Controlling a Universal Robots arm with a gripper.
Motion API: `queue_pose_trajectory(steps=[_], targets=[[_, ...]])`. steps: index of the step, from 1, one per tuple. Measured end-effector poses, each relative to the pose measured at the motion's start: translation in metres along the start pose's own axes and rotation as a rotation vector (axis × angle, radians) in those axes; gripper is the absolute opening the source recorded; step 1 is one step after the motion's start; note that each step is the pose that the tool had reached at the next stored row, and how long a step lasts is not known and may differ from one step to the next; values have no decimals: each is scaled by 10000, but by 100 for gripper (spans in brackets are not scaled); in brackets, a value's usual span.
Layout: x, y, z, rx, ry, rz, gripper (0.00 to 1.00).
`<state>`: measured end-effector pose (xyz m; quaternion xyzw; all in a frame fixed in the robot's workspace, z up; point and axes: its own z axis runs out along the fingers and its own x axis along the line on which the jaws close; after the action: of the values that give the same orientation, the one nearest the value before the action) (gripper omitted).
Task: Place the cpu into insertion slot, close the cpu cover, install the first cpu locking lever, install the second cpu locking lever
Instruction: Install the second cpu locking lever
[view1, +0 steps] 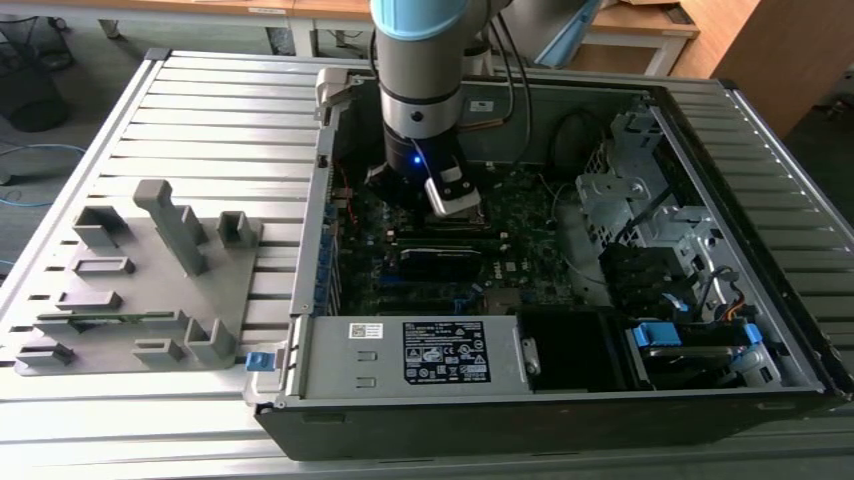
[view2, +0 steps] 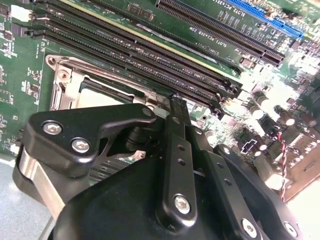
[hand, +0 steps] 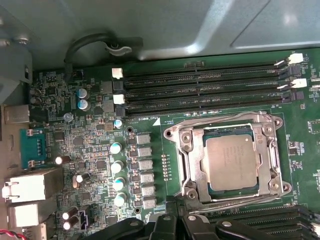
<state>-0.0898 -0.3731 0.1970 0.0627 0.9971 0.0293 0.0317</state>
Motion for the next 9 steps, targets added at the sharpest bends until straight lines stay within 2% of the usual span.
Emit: queue_pose_trajectory(steps=[9], targets=[[-10,10,-167,3,1,0,11]])
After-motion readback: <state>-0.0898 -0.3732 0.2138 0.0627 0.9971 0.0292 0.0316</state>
